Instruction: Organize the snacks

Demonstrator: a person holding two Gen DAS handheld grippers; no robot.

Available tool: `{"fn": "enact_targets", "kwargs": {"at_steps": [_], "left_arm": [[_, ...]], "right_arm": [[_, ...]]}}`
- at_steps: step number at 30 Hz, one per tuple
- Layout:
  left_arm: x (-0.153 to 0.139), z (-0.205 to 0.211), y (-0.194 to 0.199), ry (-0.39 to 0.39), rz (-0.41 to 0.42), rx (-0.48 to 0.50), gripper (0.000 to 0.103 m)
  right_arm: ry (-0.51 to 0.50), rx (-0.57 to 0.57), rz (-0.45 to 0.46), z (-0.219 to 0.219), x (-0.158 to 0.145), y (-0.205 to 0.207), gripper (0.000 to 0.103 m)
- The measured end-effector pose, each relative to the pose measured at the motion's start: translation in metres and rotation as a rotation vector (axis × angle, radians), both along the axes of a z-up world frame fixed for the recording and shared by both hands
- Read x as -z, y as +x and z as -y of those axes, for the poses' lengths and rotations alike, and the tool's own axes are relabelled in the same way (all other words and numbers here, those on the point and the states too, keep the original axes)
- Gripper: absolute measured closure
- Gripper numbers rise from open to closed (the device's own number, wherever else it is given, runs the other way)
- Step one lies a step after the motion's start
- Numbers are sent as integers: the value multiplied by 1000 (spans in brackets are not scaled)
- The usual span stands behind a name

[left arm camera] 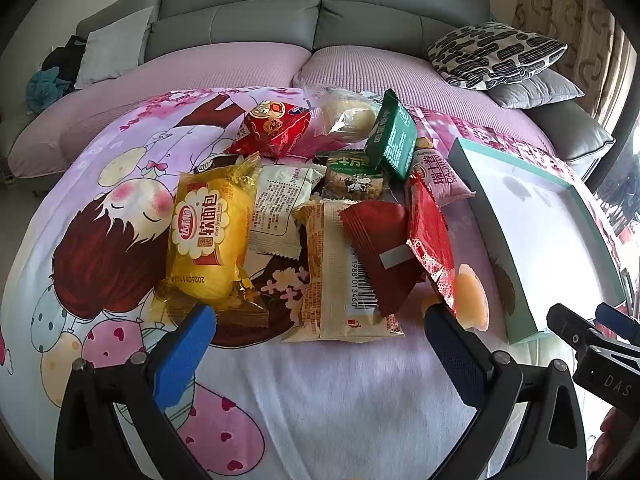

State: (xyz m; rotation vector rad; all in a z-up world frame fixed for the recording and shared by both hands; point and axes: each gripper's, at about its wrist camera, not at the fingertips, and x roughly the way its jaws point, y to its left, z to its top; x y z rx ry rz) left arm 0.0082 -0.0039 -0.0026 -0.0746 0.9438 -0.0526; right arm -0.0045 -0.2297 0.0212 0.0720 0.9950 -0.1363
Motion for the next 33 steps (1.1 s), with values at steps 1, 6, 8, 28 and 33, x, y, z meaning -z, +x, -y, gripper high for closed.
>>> {"fn": "enact_targets", "kwargs": {"at_steps": [1,6,8,28,33], "left_arm": [[0,0,0,0,0,1,0],[-1,1,0,5,2,16,0],[-6,1,-1,6,14,30,0],[-33,-61,30,11,-91,-176,0],[-31,-68,47,-10,-120,-212,0]], "right_arm": [[0,0,1,0,0,0,5],[0,-1,11,0,-4,-1,5],[4,7,39,1,-10,-2,5],[204,-34,74,-36,-29,34,5],[260,-70,57,-53,-30,48,5]]}}
